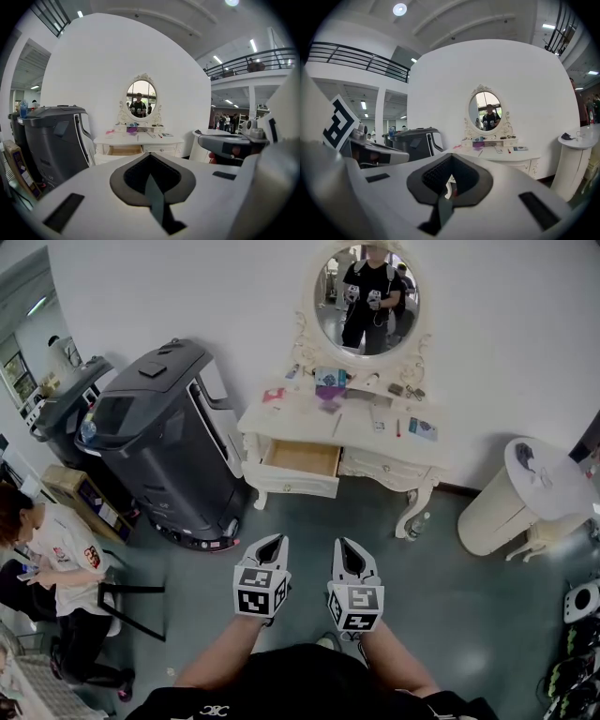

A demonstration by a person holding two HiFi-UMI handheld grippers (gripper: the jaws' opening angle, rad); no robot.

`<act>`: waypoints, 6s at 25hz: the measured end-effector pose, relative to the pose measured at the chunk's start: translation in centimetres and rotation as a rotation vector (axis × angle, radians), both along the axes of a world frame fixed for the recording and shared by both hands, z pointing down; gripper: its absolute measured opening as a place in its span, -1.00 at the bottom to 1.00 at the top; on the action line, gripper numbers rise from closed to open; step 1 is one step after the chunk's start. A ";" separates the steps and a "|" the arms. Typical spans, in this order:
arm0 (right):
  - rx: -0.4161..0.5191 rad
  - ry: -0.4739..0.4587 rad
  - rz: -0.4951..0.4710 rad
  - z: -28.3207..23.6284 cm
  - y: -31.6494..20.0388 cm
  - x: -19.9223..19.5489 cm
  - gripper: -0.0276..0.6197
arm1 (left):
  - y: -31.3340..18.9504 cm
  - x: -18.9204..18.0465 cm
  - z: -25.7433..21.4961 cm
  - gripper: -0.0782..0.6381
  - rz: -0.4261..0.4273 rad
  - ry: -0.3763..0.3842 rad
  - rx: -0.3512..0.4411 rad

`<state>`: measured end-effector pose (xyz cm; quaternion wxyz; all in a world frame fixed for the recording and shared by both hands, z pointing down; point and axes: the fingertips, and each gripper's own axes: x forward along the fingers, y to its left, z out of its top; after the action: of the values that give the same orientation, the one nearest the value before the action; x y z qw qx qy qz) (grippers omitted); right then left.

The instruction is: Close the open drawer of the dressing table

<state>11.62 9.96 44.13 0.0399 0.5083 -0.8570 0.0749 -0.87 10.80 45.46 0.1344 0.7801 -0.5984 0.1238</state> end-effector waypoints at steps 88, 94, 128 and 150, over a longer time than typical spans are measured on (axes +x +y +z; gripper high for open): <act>-0.345 0.157 0.003 11.4 -35.6 -9.2 -0.89 | -30.3 -9.2 30.8 -0.57 0.123 -0.173 -0.666; -0.376 0.143 0.028 12.1 -36.2 -7.2 -0.89 | -31.8 -8.9 30.7 -0.69 0.093 -0.162 -0.660; -0.402 0.080 0.254 9.7 -40.3 4.0 -0.89 | -49.4 -9.2 30.5 -0.76 0.004 -0.178 -0.601; -0.242 -0.039 0.219 4.5 -42.6 -1.5 -0.89 | -46.3 -9.0 14.0 -0.76 0.029 -0.078 -0.327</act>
<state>10.16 -32.68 48.60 0.0757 0.5887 -0.7817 0.1916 -9.87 -35.55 59.46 0.2346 0.7510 -0.5635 0.2518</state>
